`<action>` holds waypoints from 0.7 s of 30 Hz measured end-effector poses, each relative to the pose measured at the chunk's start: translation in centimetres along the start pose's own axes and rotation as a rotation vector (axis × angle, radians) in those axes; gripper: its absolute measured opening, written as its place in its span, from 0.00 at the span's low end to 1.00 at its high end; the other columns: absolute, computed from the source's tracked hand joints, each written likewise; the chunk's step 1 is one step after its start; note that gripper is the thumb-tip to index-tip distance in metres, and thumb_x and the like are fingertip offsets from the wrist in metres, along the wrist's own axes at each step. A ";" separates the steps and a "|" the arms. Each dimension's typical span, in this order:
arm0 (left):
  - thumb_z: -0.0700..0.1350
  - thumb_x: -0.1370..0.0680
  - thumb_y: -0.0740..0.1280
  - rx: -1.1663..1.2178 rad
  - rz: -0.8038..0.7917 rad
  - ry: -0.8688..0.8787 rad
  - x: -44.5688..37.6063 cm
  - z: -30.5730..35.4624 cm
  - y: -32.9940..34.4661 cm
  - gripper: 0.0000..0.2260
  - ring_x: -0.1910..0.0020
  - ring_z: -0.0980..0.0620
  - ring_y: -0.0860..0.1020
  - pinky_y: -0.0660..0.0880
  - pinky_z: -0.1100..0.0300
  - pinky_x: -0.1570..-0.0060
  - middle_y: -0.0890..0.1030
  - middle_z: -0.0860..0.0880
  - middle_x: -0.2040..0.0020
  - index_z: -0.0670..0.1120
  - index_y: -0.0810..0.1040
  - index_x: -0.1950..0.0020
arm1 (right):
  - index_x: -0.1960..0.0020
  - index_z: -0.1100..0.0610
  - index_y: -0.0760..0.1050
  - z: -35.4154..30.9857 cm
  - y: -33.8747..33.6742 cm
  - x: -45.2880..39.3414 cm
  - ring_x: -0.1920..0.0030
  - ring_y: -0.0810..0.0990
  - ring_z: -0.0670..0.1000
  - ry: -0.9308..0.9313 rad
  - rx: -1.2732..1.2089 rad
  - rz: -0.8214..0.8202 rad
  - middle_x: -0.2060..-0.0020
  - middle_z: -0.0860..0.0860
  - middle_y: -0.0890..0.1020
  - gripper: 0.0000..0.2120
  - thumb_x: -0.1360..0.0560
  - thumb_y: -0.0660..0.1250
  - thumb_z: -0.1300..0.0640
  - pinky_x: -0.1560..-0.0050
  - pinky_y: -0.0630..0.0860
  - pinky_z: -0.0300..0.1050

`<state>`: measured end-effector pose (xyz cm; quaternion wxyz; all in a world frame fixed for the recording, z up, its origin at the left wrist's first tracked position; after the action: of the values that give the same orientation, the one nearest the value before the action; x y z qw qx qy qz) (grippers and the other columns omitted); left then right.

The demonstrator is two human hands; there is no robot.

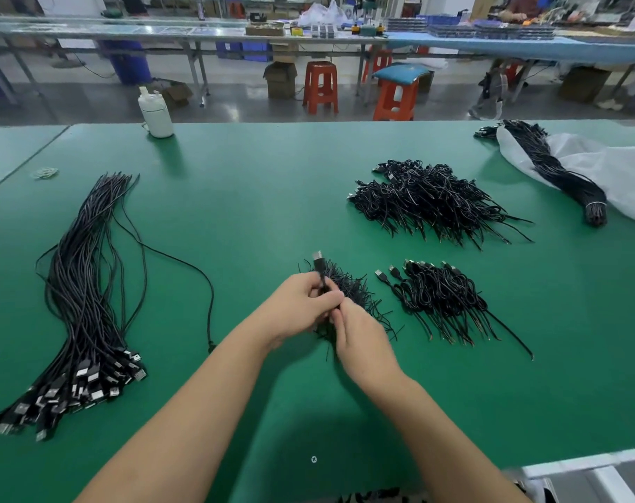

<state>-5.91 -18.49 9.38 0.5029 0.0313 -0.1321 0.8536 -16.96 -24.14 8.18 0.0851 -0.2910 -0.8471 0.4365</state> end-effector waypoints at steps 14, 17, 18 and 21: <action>0.57 0.20 0.60 -0.977 0.309 -0.121 1.6 -7.9 3.5 0.11 0.58 0.49 0.76 0.73 0.55 0.60 0.75 0.52 0.54 0.50 0.70 0.52 | 0.59 0.54 0.67 5.8 -1.0 -0.4 0.66 0.70 0.49 0.292 -0.180 0.003 0.68 0.48 0.71 0.15 0.15 0.51 0.52 0.65 0.63 0.44; 0.51 0.20 0.59 -0.927 0.338 -0.097 1.7 -7.9 3.0 0.06 0.61 0.51 0.74 0.71 0.57 0.62 0.74 0.53 0.57 0.52 0.69 0.55 | 0.59 0.54 0.66 5.9 -1.0 -0.2 0.65 0.70 0.49 0.285 -0.173 -0.003 0.68 0.47 0.71 0.15 0.15 0.52 0.52 0.65 0.64 0.43; 0.51 0.21 0.59 -0.922 0.340 -0.091 1.8 -7.7 2.5 0.05 0.61 0.51 0.74 0.70 0.58 0.63 0.74 0.53 0.58 0.52 0.70 0.55 | 0.60 0.53 0.66 5.9 -1.1 -0.2 0.65 0.70 0.48 0.277 -0.177 0.001 0.68 0.47 0.71 0.15 0.15 0.52 0.52 0.65 0.64 0.42; 0.50 0.21 0.62 -0.919 0.368 -0.077 2.3 -6.9 0.3 0.05 0.60 0.52 0.78 0.77 0.57 0.58 0.80 0.54 0.59 0.51 0.75 0.54 | 0.59 0.52 0.67 5.7 -1.3 0.0 0.64 0.71 0.47 0.247 -0.196 -0.014 0.66 0.46 0.72 0.16 0.15 0.52 0.50 0.63 0.66 0.43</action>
<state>-6.76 -14.93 3.12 0.3005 -0.1858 -0.5165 0.7800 -19.76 -28.69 5.80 0.1629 -0.3436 -0.8707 0.3118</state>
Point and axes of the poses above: each hand's wrist, its own x-axis away from the middle knuckle, its own y-axis out of the palm, z = x × y, the point moved 5 cm from there along -x, towards the middle knuckle
